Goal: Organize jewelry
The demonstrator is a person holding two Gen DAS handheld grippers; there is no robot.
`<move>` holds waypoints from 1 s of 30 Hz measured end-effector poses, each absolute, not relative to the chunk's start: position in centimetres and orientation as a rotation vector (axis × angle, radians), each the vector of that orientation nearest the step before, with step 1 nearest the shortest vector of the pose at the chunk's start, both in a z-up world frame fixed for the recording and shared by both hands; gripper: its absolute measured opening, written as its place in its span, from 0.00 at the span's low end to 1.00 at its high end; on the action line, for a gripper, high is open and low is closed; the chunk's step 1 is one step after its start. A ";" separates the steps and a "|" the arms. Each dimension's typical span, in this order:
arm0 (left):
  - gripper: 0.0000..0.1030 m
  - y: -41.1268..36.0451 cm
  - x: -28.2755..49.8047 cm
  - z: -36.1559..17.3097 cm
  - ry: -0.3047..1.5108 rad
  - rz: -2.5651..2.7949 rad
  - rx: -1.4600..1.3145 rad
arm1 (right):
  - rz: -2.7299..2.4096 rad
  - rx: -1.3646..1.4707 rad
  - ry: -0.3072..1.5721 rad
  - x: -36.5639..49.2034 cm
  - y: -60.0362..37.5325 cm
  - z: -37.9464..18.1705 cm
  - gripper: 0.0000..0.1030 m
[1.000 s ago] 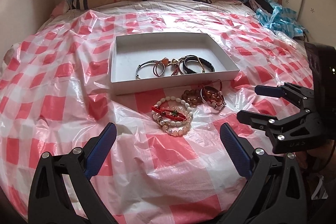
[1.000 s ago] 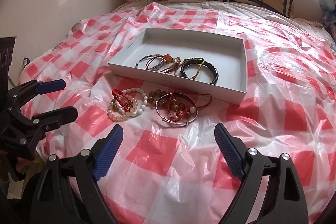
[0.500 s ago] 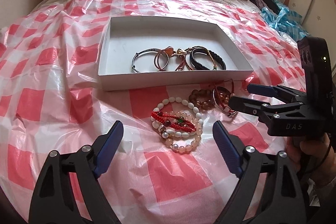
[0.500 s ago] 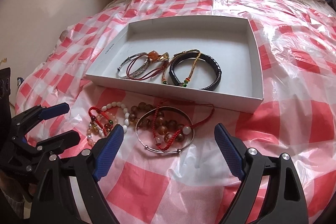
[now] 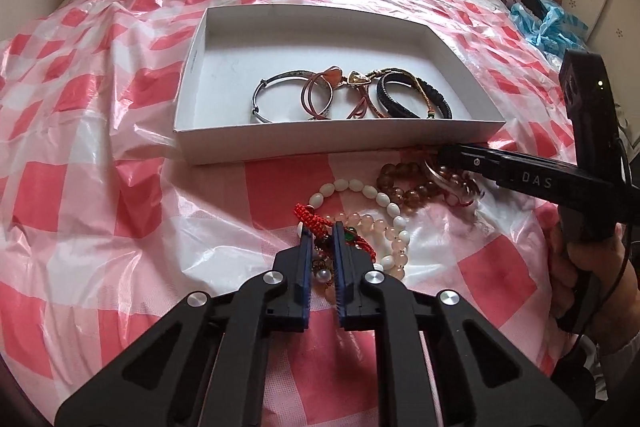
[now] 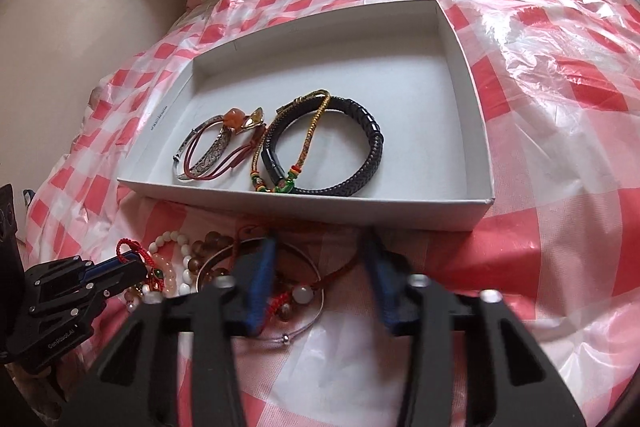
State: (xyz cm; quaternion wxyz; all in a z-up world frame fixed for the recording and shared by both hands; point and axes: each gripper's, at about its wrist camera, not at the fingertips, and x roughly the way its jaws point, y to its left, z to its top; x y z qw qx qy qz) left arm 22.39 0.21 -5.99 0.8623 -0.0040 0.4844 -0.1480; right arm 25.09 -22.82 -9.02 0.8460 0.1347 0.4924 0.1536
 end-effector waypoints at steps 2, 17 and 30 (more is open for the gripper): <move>0.07 0.4 22.1 -5.6 1.006 -0.306 -0.012 | 0.330 0.280 1.025 24.7 -22.9 -8.7 0.05; 0.07 2.3 20.0 -1.0 0.908 -0.337 -0.060 | 0.389 0.300 0.900 19.2 -24.4 -3.2 0.04; 0.07 1.5 20.0 -1.6 0.917 -0.365 -0.056 | 0.346 0.295 1.045 25.4 -22.6 -8.9 0.29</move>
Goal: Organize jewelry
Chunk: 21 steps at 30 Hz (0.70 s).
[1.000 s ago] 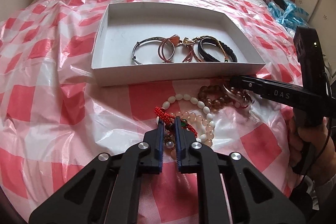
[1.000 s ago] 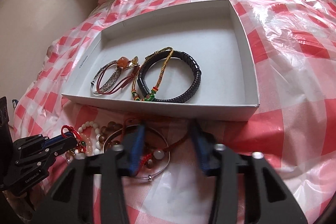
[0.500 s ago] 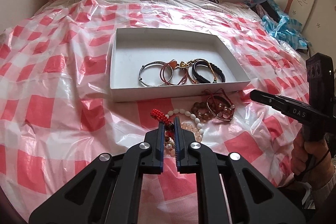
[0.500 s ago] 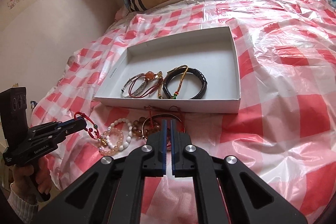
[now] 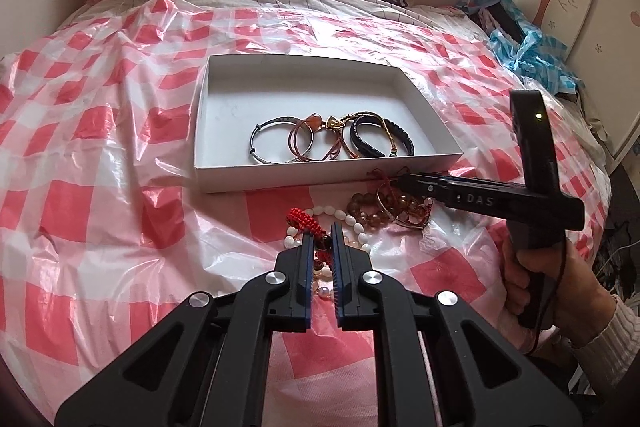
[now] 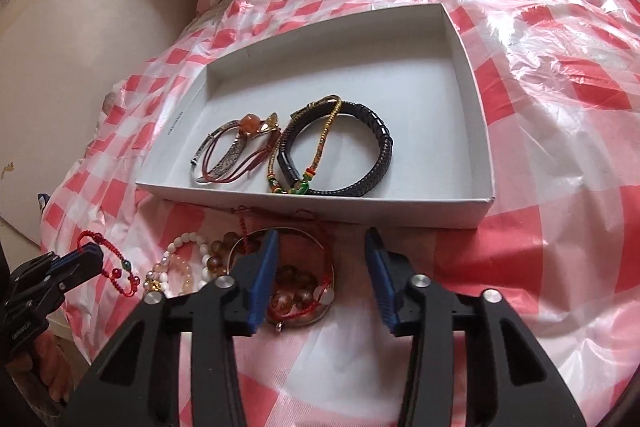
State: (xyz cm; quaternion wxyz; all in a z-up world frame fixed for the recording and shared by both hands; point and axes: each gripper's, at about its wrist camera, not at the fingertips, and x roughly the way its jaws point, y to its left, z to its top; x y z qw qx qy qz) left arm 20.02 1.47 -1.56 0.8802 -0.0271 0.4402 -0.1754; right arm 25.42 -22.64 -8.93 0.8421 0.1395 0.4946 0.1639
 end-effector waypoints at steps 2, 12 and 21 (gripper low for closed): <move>0.07 1.2 20.1 -1.6 0.917 -0.370 -0.054 | 0.369 0.289 1.032 25.4 -22.6 -8.7 0.08; 0.07 0.4 19.7 -0.3 0.889 -0.387 -0.039 | 0.411 0.348 0.854 20.3 -25.0 -2.4 0.05; 0.07 -0.1 19.8 0.8 0.866 -0.389 -0.037 | 0.421 0.275 0.890 20.0 -24.8 -1.1 0.20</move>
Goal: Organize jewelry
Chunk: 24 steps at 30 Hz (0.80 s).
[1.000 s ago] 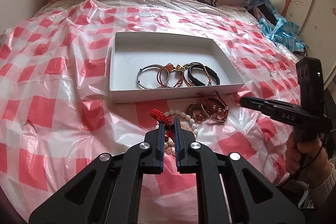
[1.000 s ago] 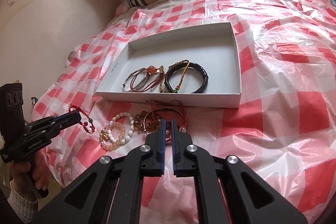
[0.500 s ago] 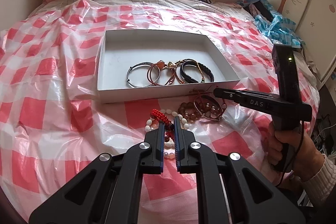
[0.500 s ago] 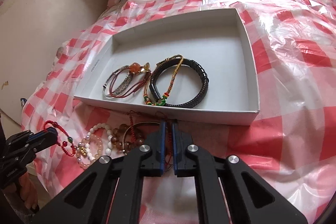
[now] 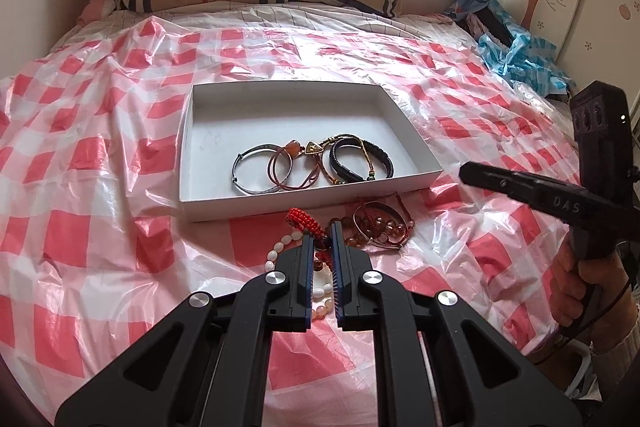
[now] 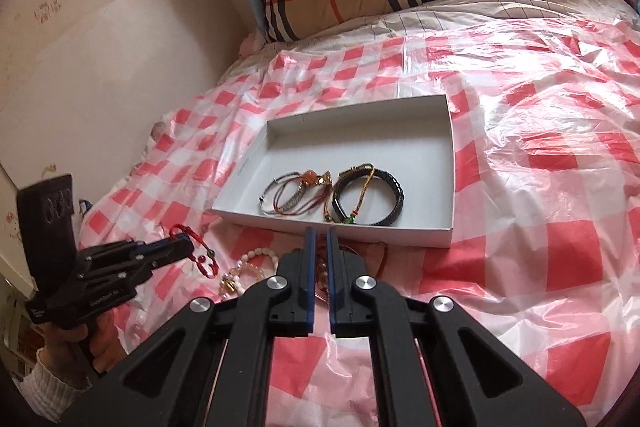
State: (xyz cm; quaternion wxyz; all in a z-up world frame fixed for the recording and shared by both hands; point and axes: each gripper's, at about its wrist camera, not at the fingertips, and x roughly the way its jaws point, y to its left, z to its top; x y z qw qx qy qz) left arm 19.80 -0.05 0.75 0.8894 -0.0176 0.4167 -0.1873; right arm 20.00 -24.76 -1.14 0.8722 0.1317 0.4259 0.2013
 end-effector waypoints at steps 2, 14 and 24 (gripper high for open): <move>0.07 -0.1 19.9 0.8 0.870 -0.389 -0.037 | 0.404 0.266 0.929 20.7 -24.3 -3.2 0.69; 0.07 -0.3 20.4 -0.6 0.890 -0.395 -0.038 | 0.406 0.391 1.085 25.9 -24.3 -10.2 0.05; 0.07 -0.4 20.6 -0.4 0.877 -0.396 -0.030 | 0.500 0.507 0.931 21.4 -26.7 -4.8 0.05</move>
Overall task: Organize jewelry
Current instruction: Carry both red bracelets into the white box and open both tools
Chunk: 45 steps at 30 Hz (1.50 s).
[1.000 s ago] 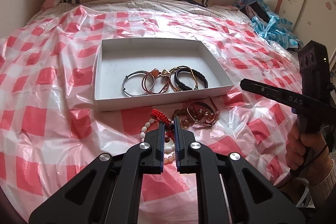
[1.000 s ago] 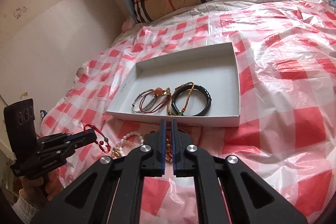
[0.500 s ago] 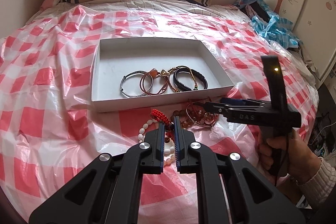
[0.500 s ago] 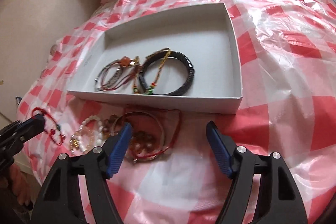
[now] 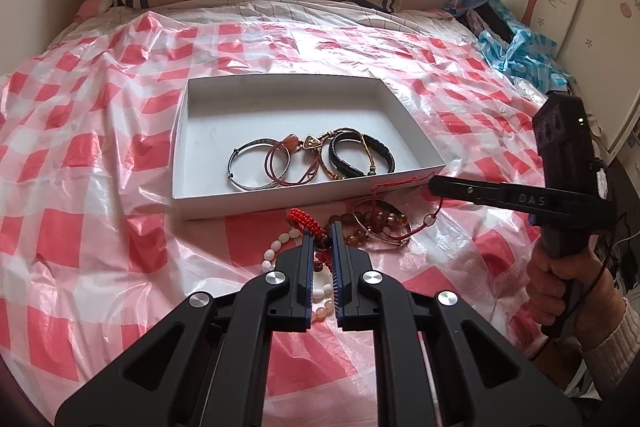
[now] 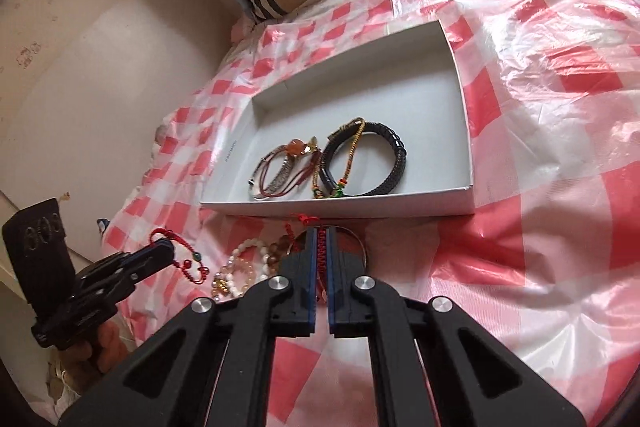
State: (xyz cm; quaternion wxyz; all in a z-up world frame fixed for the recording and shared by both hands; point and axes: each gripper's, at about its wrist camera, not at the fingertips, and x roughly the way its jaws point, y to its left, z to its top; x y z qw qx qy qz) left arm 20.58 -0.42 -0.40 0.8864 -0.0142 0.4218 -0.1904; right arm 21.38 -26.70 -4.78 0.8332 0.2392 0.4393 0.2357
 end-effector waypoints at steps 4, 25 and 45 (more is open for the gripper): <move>0.07 -0.5 20.5 0.1 0.868 -0.399 -0.029 | 0.518 0.522 0.881 20.3 -27.2 -2.4 0.05; 0.07 -3.5 25.2 1.7 0.805 -0.438 -0.003 | 0.520 0.461 0.766 24.7 -26.3 1.5 0.05; 0.46 -2.4 28.1 -1.9 0.884 -0.241 0.048 | 0.377 0.370 0.854 24.7 -26.1 -2.6 0.43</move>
